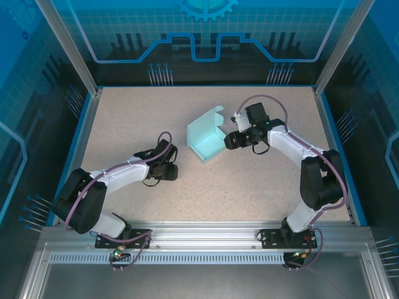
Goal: Fold the paper box
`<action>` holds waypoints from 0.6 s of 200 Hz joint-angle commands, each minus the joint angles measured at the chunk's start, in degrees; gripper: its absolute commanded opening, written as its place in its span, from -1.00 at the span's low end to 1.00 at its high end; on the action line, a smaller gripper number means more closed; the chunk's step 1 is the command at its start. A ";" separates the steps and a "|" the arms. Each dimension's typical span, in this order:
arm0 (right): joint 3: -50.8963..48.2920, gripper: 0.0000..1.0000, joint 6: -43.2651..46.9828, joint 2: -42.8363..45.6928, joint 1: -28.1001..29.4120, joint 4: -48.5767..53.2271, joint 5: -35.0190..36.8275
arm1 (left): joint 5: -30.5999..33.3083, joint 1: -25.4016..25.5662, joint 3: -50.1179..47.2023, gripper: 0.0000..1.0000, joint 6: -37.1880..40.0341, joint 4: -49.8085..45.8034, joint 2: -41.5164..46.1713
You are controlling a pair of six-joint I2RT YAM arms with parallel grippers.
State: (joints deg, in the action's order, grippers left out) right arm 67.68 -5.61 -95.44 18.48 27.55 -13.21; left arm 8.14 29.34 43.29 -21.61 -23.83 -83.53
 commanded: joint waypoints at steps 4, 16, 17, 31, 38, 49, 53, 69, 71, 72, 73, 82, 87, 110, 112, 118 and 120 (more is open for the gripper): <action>-1.73 0.23 -0.98 2.37 0.55 1.80 1.75 | 1.94 2.74 1.91 -0.42 2.02 -1.06 1.93; -2.55 0.22 -1.23 3.69 0.76 1.90 2.03 | 2.24 4.97 1.59 -0.46 2.85 0.64 4.38; -2.68 0.21 -1.20 3.82 0.76 1.90 2.00 | 2.15 5.09 1.48 -0.46 2.91 0.81 4.58; -4.56 0.21 -0.84 6.18 1.29 1.10 -1.20 | -1.04 6.74 -0.10 -0.52 3.36 5.61 8.84; -5.69 0.22 -0.64 7.63 1.46 0.04 -4.66 | -3.09 7.21 -1.22 -0.57 3.69 8.64 11.38; -7.84 0.25 -0.87 9.85 1.77 -2.59 -12.12 | -7.58 7.48 -3.42 -0.63 4.92 15.25 15.25; -8.46 0.26 -1.23 10.51 1.86 -3.63 -14.96 | -8.83 7.42 -4.25 -0.64 5.30 17.76 16.38; -9.19 0.31 -3.41 12.19 2.41 -5.56 -21.51 | -13.39 7.48 -6.70 -0.63 7.89 26.46 19.57; -9.05 0.31 -3.96 12.47 2.56 -5.72 -22.32 | -13.76 7.48 -7.00 -0.62 8.24 27.35 19.75; -8.97 0.32 -4.14 12.56 2.54 -5.74 -22.44 | -13.94 7.44 -7.13 -0.62 8.42 27.96 19.82; -8.92 0.31 -4.37 12.64 2.58 -5.74 -22.59 | -14.03 7.46 -7.23 -0.62 8.60 28.45 19.94; -8.09 0.34 -7.15 13.41 2.76 -5.40 -22.97 | -14.85 7.47 -8.46 -0.61 10.32 32.68 20.73; -7.46 0.36 -9.26 13.81 2.84 -5.23 -23.36 | -15.61 7.47 -9.13 -0.61 11.43 34.98 21.02; -5.40 0.41 -19.71 15.18 3.64 -5.50 -24.06 | -20.63 7.79 -12.69 -0.57 18.11 45.46 22.35; -5.11 0.42 -20.26 15.12 3.77 -5.21 -24.19 | -20.84 7.80 -12.92 -0.56 18.62 46.09 22.35; -4.12 0.42 -21.04 14.95 4.15 -4.05 -25.11 | -21.17 7.83 -13.05 -0.55 20.01 47.17 22.31; -3.69 0.43 -21.20 14.89 4.29 -3.37 -25.37 | -21.31 7.79 -13.10 -0.54 20.55 47.42 22.28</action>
State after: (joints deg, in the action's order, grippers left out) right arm 59.99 -17.04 -81.69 21.19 23.66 -32.82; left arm -6.72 36.64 32.56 -9.87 10.48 -62.33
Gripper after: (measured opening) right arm 0.706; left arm 0.319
